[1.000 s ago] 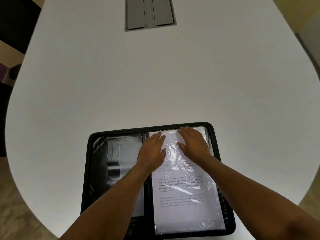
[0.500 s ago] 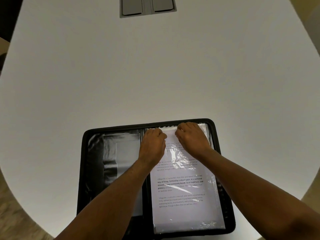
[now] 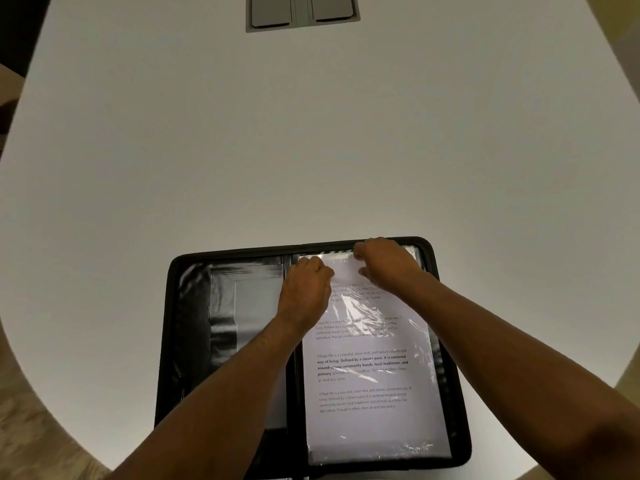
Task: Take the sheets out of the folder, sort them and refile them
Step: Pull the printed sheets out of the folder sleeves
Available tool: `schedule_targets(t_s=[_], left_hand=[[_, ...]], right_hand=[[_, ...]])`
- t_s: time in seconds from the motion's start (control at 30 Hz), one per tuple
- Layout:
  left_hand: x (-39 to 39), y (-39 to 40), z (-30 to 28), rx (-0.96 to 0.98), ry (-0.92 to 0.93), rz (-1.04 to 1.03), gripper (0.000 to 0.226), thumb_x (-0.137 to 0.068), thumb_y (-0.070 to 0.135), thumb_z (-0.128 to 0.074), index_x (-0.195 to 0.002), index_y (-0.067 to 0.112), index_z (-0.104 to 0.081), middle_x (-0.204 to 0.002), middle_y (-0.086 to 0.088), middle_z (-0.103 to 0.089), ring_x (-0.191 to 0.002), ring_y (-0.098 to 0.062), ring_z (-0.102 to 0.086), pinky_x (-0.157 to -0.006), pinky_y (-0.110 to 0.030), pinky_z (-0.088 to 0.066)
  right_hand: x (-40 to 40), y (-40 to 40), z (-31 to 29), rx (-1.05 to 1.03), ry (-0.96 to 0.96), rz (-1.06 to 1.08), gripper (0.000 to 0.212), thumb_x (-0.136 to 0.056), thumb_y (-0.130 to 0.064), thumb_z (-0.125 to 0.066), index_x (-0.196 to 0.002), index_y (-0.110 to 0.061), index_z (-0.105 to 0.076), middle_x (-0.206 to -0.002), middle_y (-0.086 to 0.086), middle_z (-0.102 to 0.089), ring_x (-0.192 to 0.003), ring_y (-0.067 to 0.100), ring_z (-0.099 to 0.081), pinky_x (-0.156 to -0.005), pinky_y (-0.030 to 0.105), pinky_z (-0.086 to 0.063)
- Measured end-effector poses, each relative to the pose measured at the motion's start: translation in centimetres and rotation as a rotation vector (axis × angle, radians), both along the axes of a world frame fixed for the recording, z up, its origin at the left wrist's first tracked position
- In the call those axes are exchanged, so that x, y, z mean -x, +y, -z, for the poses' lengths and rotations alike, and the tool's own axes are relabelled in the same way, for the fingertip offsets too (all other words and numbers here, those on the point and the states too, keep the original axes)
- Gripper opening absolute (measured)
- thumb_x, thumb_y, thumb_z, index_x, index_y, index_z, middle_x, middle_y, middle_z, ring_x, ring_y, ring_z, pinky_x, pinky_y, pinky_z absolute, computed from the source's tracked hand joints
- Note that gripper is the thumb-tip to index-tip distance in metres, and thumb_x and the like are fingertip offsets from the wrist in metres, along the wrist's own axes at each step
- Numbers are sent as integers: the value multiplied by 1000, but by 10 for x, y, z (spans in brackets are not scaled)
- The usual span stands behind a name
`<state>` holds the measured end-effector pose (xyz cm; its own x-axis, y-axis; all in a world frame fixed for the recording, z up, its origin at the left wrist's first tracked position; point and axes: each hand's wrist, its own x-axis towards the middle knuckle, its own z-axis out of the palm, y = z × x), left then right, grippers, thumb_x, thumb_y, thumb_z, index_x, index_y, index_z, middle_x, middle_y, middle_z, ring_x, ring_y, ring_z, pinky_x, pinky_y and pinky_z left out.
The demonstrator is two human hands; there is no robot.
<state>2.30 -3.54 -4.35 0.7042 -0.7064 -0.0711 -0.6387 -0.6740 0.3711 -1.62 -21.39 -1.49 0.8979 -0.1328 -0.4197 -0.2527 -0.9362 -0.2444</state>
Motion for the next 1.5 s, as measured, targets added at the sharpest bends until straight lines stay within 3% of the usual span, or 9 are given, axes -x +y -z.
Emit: schedule_targets(t_s=[0.17, 0.37, 0.6, 0.73, 0.87, 1.03, 1.23, 1.33, 1.5], left_hand=[[1, 1, 1, 67, 18, -46, 6, -83, 11, -64, -89, 11, -65, -90, -3, -60, -84, -17, -51, -70, -30, -46], [1, 5, 5, 84, 38, -48, 12, -82, 14, -65, -94, 13, -64, -93, -2, -63, -90, -18, -52, -78, -33, -48], [5, 4, -1, 149, 33, -30, 18, -81, 17, -69, -98, 11, -68, -94, -3, -67, -86, -19, -57, -74, -34, -52], [7, 4, -1, 182, 38, 3, 18, -81, 16, -68, -98, 11, -68, -93, -3, -66, -83, -19, -58, -69, -33, -53], [7, 2, -3, 192, 42, 28, 16, -80, 13, -66, -96, 10, -67, -92, -3, -64, -82, -20, -57, -66, -34, -53], [7, 1, -3, 147, 54, 45, 18, -81, 15, -63, -98, 11, -68, -95, -2, -64, -87, -20, -56, -70, -34, -52], [8, -3, -2, 86, 97, 77, 23, -86, 20, -60, -106, 12, -67, -103, -1, -62, -94, -18, -54, -78, -33, -50], [9, -5, -1, 56, 112, 66, 27, -86, 22, -60, -112, 13, -65, -113, -1, -59, -102, -18, -53, -83, -31, -50], [10, -13, 0, -26, 50, 68, 35, -84, 24, -65, -117, 13, -65, -134, -7, -54, -122, -26, -48, -97, -40, -43]], right_hand=[[-2, 3, -3, 70, 68, -41, 39, -86, -23, -72, -122, -13, -59, -117, 8, -63, -103, 23, -62, -89, 37, -53], [-5, 6, -11, 145, 153, -60, 19, -87, -25, -70, -102, -15, -67, -100, 4, -68, -87, 20, -65, -80, 38, -57], [-27, -15, -41, 52, 49, 35, 20, -93, -27, -61, -110, -20, -71, -114, 6, -62, -106, 24, -56, -91, 36, -47], [-69, -43, -74, -39, 16, 115, 3, -86, -25, -69, -87, -26, -71, -108, 1, -68, -100, 22, -61, -86, 35, -51], [-105, -78, -125, -86, -80, 132, 12, -81, -22, -76, -79, -30, -67, -93, -2, -66, -99, 22, -63, -88, 34, -52], [-111, -119, -181, -110, -288, 180, 11, -82, -22, -76, -94, -21, -74, -90, -3, -65, -89, 11, -57, -80, 21, -38], [-85, -176, -221, -171, -483, 253, 17, -89, -28, -69, -102, -18, -72, -93, 0, -65, -81, 14, -56, -78, 27, -43], [-67, -210, -229, -210, -474, 289, 23, -95, -26, -60, -112, -13, -66, -102, 4, -61, -76, 12, -54, -81, 31, -45], [-28, -258, -228, -177, -410, 372, 19, -97, -25, -58, -110, -12, -65, -101, 6, -60, -74, 12, -54, -69, 23, -43]])
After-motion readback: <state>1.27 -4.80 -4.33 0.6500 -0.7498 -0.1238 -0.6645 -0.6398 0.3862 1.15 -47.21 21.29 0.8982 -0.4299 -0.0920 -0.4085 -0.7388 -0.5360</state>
